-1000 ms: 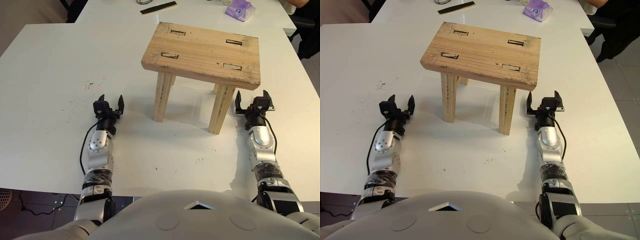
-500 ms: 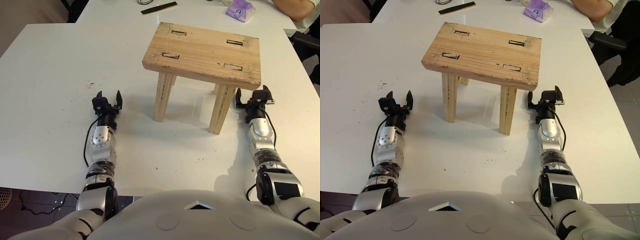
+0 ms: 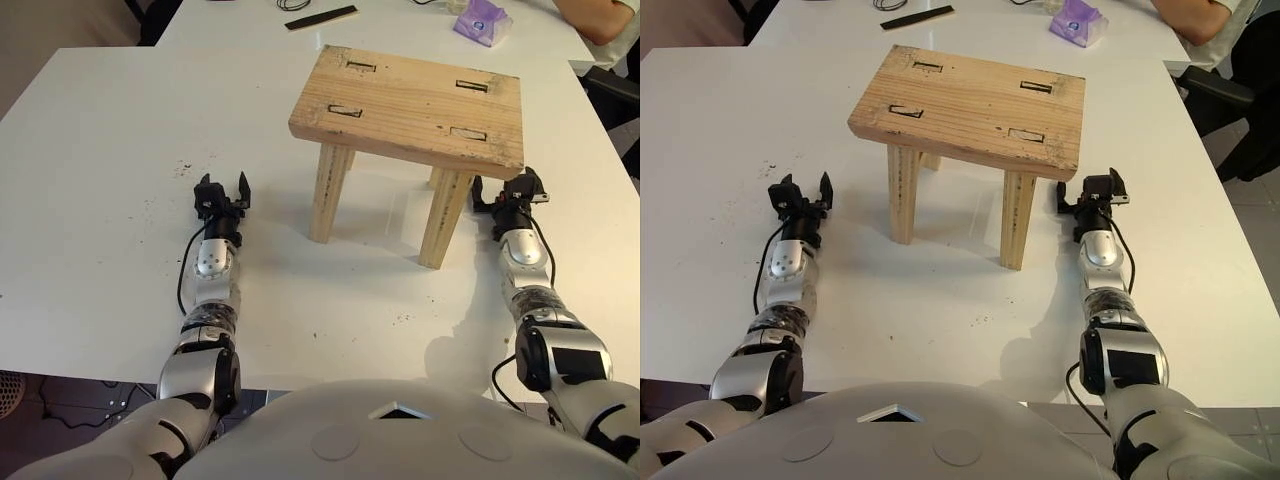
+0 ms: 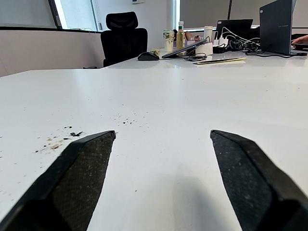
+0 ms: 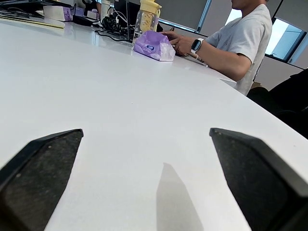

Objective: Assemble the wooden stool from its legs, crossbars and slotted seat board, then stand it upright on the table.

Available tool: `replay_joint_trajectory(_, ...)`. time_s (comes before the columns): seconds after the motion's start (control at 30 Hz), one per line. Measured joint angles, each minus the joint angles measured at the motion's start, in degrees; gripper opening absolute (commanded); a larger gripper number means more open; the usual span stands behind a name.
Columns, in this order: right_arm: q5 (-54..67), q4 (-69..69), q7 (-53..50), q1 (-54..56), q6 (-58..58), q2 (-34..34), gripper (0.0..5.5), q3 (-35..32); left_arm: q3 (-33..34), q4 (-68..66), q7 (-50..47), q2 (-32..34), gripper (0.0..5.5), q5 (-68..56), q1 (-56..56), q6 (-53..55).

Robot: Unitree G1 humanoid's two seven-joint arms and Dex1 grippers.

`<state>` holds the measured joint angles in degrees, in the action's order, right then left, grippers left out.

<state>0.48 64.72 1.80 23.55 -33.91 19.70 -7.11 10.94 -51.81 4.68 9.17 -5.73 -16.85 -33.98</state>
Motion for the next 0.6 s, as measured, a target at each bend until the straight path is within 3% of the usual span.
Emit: replay_joint_trajectory(0.6, -1.79, 3.93, -1.02, 1.89, -0.22, 1.21, 4.84, 0.79, -0.09, -7.81, -3.01, -0.19, 3.69, 1.0, -4.03, -3.3)
